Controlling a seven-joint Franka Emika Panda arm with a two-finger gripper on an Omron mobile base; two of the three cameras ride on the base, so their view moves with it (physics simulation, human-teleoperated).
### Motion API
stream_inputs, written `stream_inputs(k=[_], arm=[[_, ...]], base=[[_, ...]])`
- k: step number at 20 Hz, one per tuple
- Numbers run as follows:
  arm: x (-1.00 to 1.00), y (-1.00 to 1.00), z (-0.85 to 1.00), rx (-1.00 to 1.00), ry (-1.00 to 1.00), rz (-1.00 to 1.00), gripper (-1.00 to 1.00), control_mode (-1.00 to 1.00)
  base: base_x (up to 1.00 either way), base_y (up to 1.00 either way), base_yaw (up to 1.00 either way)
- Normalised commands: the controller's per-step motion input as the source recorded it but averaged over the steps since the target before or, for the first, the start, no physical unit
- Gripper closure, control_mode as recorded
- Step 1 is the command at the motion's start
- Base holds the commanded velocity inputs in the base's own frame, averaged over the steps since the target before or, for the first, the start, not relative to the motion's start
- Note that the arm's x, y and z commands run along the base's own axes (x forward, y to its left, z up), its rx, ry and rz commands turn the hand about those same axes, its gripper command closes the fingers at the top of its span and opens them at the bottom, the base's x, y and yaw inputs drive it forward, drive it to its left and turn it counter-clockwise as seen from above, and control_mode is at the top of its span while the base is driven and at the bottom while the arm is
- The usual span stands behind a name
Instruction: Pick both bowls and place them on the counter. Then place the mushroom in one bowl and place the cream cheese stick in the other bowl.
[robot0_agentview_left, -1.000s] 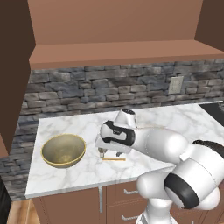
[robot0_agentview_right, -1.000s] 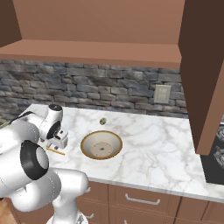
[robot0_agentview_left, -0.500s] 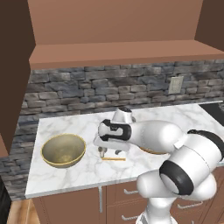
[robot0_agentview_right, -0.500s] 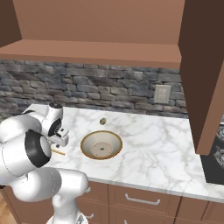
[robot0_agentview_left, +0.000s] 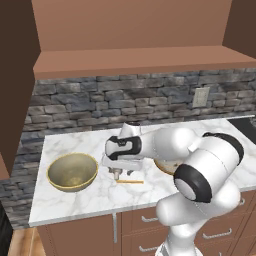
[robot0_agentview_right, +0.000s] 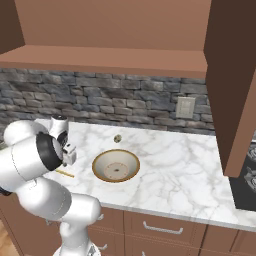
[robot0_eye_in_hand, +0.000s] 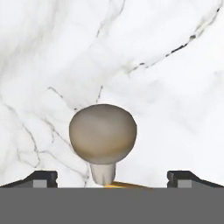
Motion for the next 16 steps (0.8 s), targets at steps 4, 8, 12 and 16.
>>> stream_inputs(k=[4, 8, 12, 16], arm=[[0.16, 0.09, -0.15, -0.04, 0.01, 0.00, -1.00, -1.00], [0.18, 0.00, -0.15, -0.01, 0.01, 0.00, -1.00, -1.00], [0.12, 0.00, -0.16, 0.00, 0.00, 0.00, -1.00, -1.00], [0.00, 0.00, -0.14, 0.00, 0.00, 0.00, -1.00, -1.00]], base=[[0.00, 0.00, 0.00], [0.00, 0.00, 0.00], [0.00, 0.00, 0.00], [0.00, 0.00, 0.00]])
